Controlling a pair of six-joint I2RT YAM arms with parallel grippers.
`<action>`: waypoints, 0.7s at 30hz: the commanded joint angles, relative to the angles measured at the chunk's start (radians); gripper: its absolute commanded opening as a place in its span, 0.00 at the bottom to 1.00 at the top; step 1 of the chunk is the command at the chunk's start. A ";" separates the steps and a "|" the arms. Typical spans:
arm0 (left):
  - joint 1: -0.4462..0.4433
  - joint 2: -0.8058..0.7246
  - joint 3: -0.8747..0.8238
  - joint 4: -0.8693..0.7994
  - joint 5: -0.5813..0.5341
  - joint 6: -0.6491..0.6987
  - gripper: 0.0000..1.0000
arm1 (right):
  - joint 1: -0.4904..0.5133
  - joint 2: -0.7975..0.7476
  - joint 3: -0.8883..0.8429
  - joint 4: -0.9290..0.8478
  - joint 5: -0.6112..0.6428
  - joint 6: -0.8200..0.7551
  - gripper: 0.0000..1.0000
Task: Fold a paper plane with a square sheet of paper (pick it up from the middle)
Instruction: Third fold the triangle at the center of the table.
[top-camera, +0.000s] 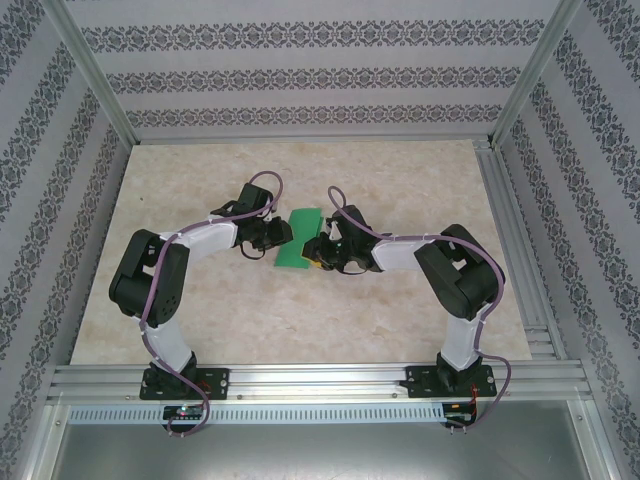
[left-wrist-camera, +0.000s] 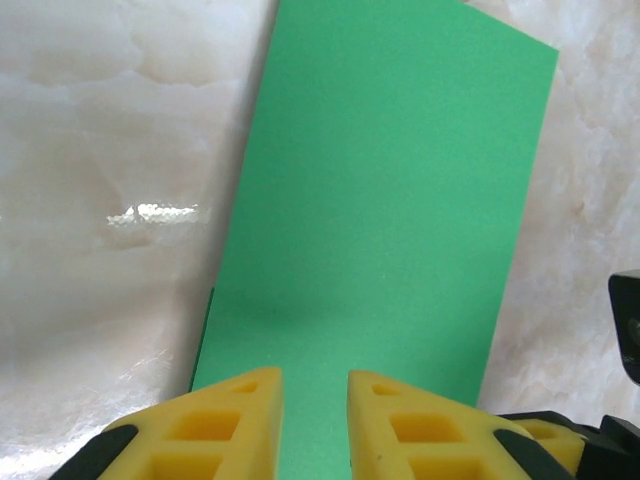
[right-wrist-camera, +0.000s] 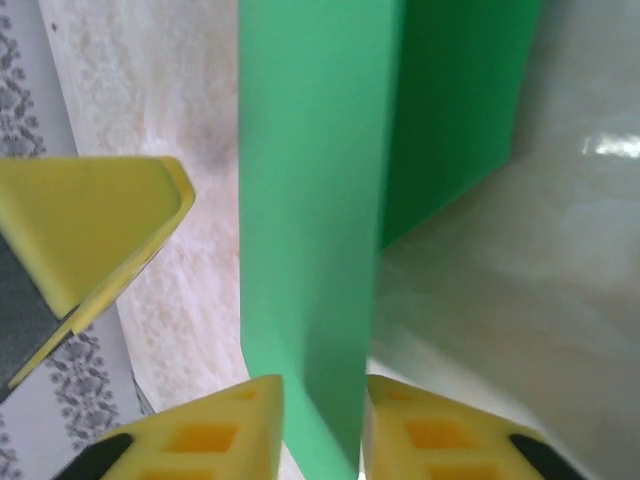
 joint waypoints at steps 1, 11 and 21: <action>0.015 -0.015 -0.010 0.055 0.056 -0.009 0.25 | -0.005 0.000 0.017 -0.002 -0.024 -0.016 0.13; 0.009 0.030 0.000 0.104 0.168 0.021 0.26 | -0.051 -0.016 0.101 -0.372 -0.130 -0.317 0.00; -0.018 0.141 0.039 0.053 0.135 0.020 0.22 | -0.068 -0.024 0.109 -0.371 -0.136 -0.313 0.07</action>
